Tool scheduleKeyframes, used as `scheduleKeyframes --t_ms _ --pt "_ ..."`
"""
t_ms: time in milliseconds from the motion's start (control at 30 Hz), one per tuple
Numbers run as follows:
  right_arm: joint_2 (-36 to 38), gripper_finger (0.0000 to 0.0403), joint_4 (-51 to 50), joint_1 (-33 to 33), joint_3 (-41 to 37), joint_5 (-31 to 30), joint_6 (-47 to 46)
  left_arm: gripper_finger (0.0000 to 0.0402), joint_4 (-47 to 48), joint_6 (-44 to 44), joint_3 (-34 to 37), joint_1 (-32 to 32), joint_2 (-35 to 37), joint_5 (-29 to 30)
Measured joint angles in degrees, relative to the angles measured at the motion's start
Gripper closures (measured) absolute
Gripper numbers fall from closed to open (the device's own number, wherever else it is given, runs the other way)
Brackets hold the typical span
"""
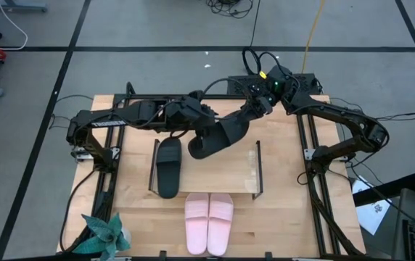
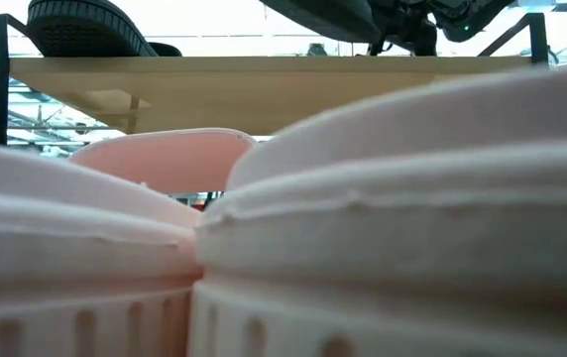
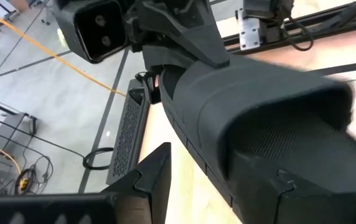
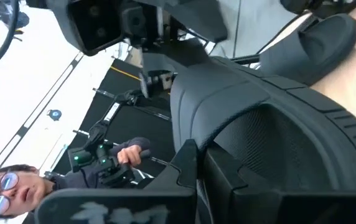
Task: Pick and place slides into the shelf
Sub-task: Put the black slide on the shelf
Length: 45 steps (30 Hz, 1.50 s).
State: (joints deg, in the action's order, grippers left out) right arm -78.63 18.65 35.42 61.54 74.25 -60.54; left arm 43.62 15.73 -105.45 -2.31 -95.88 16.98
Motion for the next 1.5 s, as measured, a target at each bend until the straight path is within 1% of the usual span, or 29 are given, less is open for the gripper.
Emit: scheduleKeyframes --t_ms 300,467,633,700,733,867,900,1033,1233,1433,1500 --pt "-0.04 0.0403 0.07 -0.05 0.0 -0.27 -0.09 0.0249 -1.34 0.54 0.0 -0.34 -0.52 -0.43" --pt "-0.04 0.0403 0.22 -0.75 0.0 -0.52 -0.1 0.0249 -4.7 2.62 -0.04 -0.44 -0.94 -2.0" --pt "-0.04 0.0403 0.4 -1.51 0.0 -1.15 -0.32 0.0253 -4.07 1.62 -0.04 -1.24 -1.03 -2.99" --pt "-0.04 0.0403 0.4 -1.51 0.0 -1.37 -0.32 0.027 -3.62 0.84 -0.04 -1.51 -1.03 -3.69" --pt "-0.04 0.0403 0.37 -1.51 0.0 -1.35 -0.32 0.0285 -3.48 0.29 -0.04 -1.59 -1.03 -4.2" --pt "-0.04 0.0403 0.4 -1.51 0.0 -1.51 -0.45 0.0376 -3.27 -0.9 -0.04 -2.04 -1.03 -5.82" --pt "-0.04 0.0403 0.4 -1.51 0.0 -1.59 -0.47 0.0387 -3.26 -1.38 -0.04 -2.24 -1.03 -6.25" --pt "-0.04 0.0398 0.42 -1.51 0.0 -1.68 -0.34 0.0396 -3.36 -4.06 -0.04 -2.59 -1.03 -6.48" --pt "-0.04 0.0372 0.42 -1.57 0.0 -1.94 -0.13 0.0399 -3.24 -7.3 -0.04 -2.93 -0.82 -6.05" --pt "-0.04 0.0356 0.42 -1.31 0.0 -1.71 0.13 0.04 -2.17 -10.54 -0.04 -2.86 -0.57 -2.6" --pt "-0.04 0.0354 0.44 -0.58 0.0 -0.56 0.36 0.04 -0.96 -11.74 -0.04 -2.83 0.08 -1.22"
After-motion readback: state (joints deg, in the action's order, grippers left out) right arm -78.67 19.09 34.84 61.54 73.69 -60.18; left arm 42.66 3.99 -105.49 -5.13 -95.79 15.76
